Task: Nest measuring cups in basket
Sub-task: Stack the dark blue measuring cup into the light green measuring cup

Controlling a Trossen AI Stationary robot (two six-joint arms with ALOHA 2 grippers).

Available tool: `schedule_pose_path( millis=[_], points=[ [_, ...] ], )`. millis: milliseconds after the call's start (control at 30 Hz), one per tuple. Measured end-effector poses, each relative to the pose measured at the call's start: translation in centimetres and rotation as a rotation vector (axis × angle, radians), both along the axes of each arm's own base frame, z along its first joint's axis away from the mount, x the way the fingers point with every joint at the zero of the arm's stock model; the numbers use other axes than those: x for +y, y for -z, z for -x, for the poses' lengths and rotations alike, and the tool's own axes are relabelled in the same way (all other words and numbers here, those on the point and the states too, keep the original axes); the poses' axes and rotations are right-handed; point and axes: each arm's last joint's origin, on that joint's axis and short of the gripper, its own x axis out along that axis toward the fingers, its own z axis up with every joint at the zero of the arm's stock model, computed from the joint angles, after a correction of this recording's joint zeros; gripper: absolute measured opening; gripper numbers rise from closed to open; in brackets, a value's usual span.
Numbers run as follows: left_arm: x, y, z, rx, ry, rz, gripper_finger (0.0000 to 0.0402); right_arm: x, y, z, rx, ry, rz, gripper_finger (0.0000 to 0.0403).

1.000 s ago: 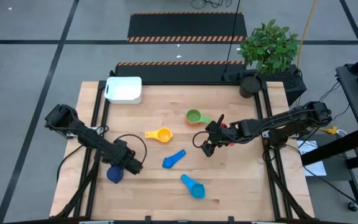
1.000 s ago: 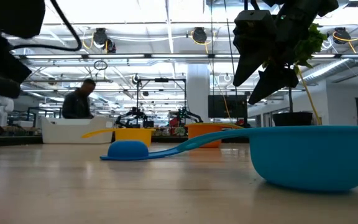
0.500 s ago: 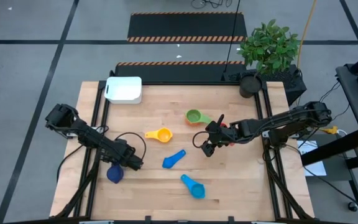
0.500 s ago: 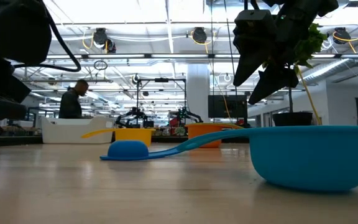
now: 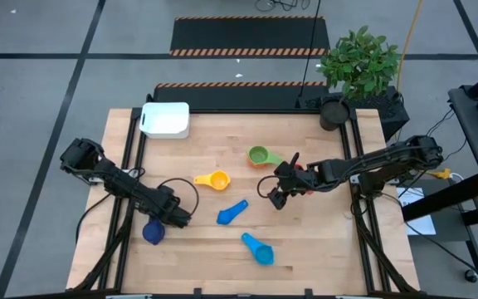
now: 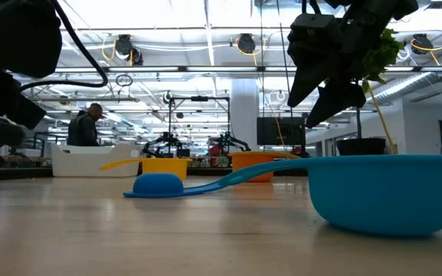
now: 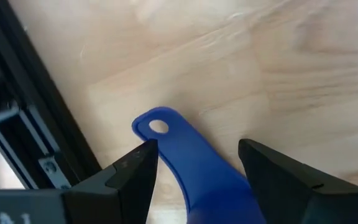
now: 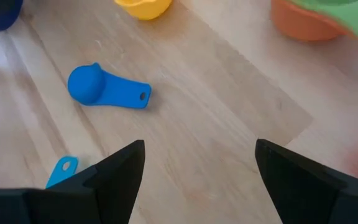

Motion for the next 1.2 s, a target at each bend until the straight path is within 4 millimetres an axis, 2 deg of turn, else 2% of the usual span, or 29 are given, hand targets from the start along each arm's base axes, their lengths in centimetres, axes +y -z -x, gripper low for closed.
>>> schedule_pose_path(
  millis=[200, 300, 433, 633, 767, 1000, 1200],
  points=[
    [0.0, -0.1, -0.2, -0.015, 0.159, 0.029, 0.0227, 0.0, 1.1, 0.3, -0.021, 0.031, -0.029, 0.0297],
    [-0.2, -0.5, -0.6, -0.027, 0.184, 0.038, 0.0218, 0.0, 2.1, 0.6, -0.024, 0.07, -0.068, 0.0297],
    [-0.1, -1.5, -0.4, 0.025, 0.049, -0.011, 0.0209, 0.4, 2.8, 1.0, -0.024, 0.073, -0.137, 0.0297],
    [0.1, -3.0, 0.1, -0.05, -0.191, -0.04, 0.0209, 0.9, 2.9, 1.0, -0.026, 0.077, -0.151, 0.0297],
    [0.6, -3.4, 0.7, -0.09, -0.246, -0.082, 0.0209, 0.9, 2.8, 1.0, -0.036, 0.081, -0.158, 0.0297],
    [1.4, -1.5, 2.3, -0.031, -0.183, -0.047, 0.021, 0.9, 2.8, 1.0, -0.038, 0.081, -0.158, 0.0297],
    [1.7, 0.3, 3.0, -0.061, -0.121, 0.028, 0.0209, 0.9, 2.8, 1.0, -0.038, 0.076, -0.154, 0.0297]
  ],
)
